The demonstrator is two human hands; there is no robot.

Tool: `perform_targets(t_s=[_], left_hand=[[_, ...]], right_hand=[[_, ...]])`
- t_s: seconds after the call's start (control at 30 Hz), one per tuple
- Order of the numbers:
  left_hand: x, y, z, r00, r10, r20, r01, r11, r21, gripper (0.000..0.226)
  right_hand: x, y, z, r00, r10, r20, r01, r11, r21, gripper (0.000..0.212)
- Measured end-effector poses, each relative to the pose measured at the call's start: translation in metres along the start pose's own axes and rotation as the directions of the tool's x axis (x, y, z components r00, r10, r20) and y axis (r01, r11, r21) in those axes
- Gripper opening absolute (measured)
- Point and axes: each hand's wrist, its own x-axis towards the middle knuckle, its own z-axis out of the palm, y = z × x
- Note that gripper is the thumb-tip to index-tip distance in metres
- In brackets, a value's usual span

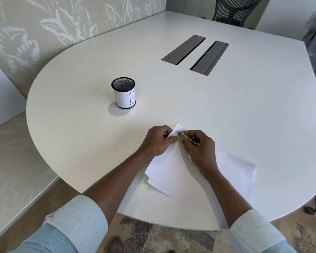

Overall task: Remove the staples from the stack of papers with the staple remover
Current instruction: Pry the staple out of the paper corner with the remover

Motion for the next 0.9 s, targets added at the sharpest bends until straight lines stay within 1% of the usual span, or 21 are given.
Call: perform_targets(t_s=[0.17,0.47,0.63,0.73,0.9], left_hand=[[-0.0002,-0.0003,-0.0012,1.000,-0.025,-0.005,0.025,0.999,-0.041,0.007],[0.0021,-0.0014,-0.0006,0.999,-0.034,0.014,0.035,0.997,-0.062,0.008],[0.0027,-0.0029,-0.0009,1.000,-0.015,0.018,0.015,0.999,-0.046,0.009],[0.0033,-0.0028,-0.0012,0.999,-0.012,0.029,0.012,1.000,-0.014,0.017],[0.0051,-0.0034,-0.0001,1.000,-0.024,0.013,0.024,0.999,-0.022,0.013]], right_hand=[[-0.0006,-0.0011,-0.0026,1.000,0.023,-0.013,-0.023,0.999,0.050,0.008],[-0.0010,0.0009,-0.0021,1.000,0.029,0.007,-0.029,0.998,0.047,0.012],[-0.0009,-0.0002,-0.0010,1.000,0.006,0.018,-0.007,1.000,0.023,0.012],[-0.0009,0.0010,-0.0005,1.000,-0.010,0.023,0.010,1.000,0.005,0.014],[-0.0015,0.0018,0.0016,0.999,-0.039,0.015,0.040,0.999,-0.035,0.010]])
